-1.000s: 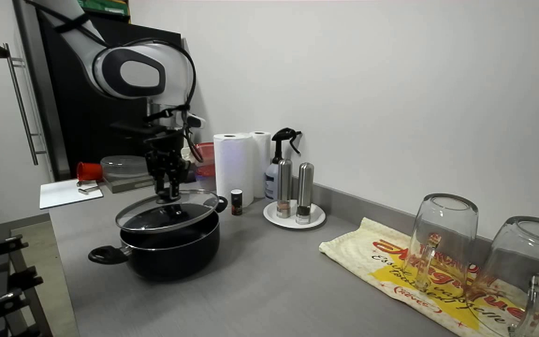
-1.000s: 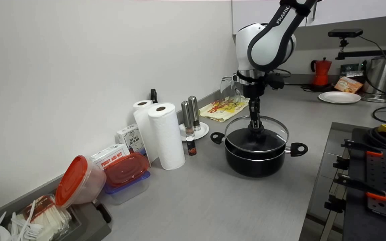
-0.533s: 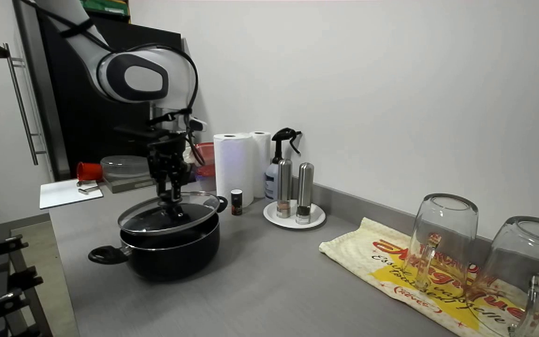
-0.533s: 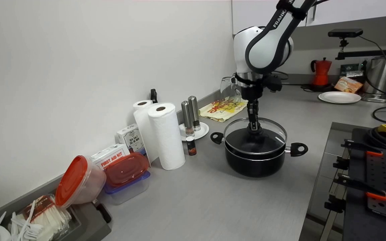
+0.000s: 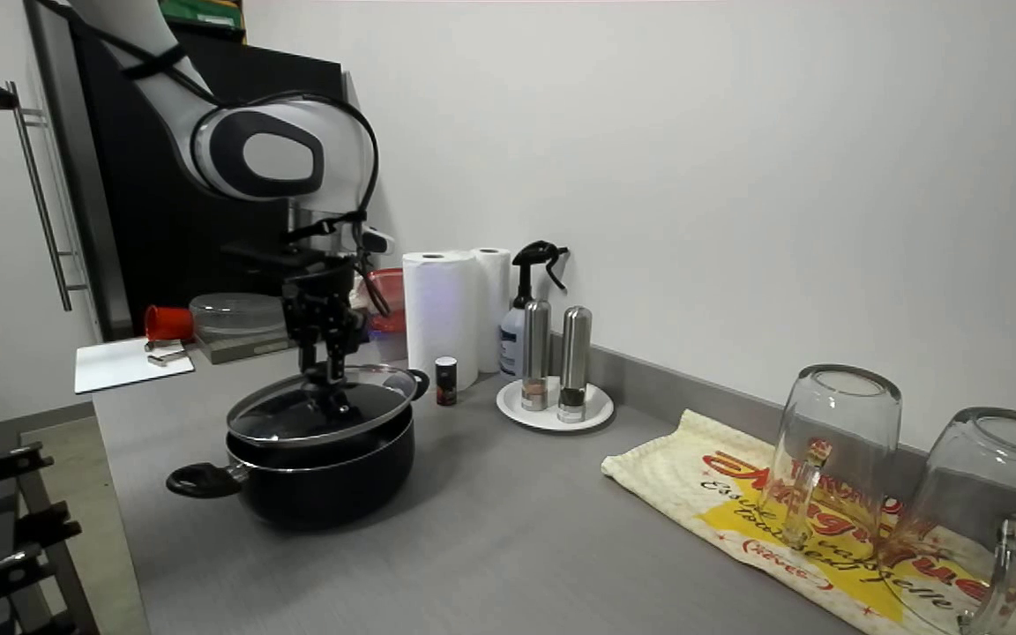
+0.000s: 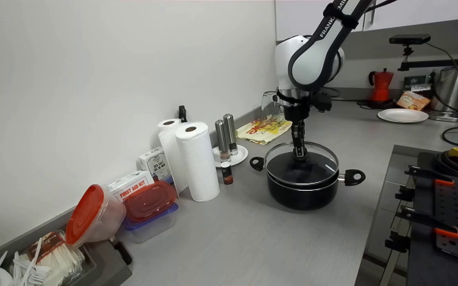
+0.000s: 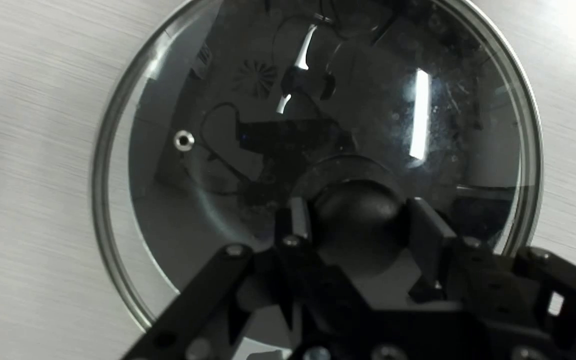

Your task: Put the lid on the black pot

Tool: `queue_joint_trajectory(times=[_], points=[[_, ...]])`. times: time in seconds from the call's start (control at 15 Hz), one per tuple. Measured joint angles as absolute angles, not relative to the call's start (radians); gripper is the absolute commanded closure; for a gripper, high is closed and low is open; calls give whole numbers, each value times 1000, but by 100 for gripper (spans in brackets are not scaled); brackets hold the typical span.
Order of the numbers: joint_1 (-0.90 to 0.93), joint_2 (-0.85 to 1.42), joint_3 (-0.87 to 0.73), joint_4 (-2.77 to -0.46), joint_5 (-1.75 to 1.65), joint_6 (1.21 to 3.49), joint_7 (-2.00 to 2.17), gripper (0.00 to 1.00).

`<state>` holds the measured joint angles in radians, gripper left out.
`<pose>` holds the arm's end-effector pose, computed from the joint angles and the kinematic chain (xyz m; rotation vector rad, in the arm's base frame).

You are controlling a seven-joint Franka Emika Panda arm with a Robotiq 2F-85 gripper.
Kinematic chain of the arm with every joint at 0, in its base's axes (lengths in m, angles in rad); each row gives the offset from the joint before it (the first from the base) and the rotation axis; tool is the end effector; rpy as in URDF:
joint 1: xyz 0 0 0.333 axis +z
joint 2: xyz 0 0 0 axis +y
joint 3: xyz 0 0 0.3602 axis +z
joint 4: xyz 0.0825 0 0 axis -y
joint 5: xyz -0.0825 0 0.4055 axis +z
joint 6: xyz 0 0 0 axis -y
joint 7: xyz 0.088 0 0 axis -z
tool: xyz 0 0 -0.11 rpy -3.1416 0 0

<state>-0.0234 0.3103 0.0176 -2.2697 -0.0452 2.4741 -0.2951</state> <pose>0.5502 -0.0031 0.2329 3.0910 0.5079 -0.1688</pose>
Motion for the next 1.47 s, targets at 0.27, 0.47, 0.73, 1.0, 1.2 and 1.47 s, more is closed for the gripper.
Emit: queue_joint_trajectory(times=[0.27,0.47,0.73,1.0,1.2,1.47], points=[[-28,325,23,-2266,-37,2476,-297,75],[-33,332,27,-2265,-34,2478,-298,75],[-38,339,30,-2264,-34,2479,-298,75],[-43,341,32,-2264,-34,2479,-298,75],[-45,343,33,-2264,-34,2479,-298,75],[-50,352,35,-2264,-31,2481,-299,75]])
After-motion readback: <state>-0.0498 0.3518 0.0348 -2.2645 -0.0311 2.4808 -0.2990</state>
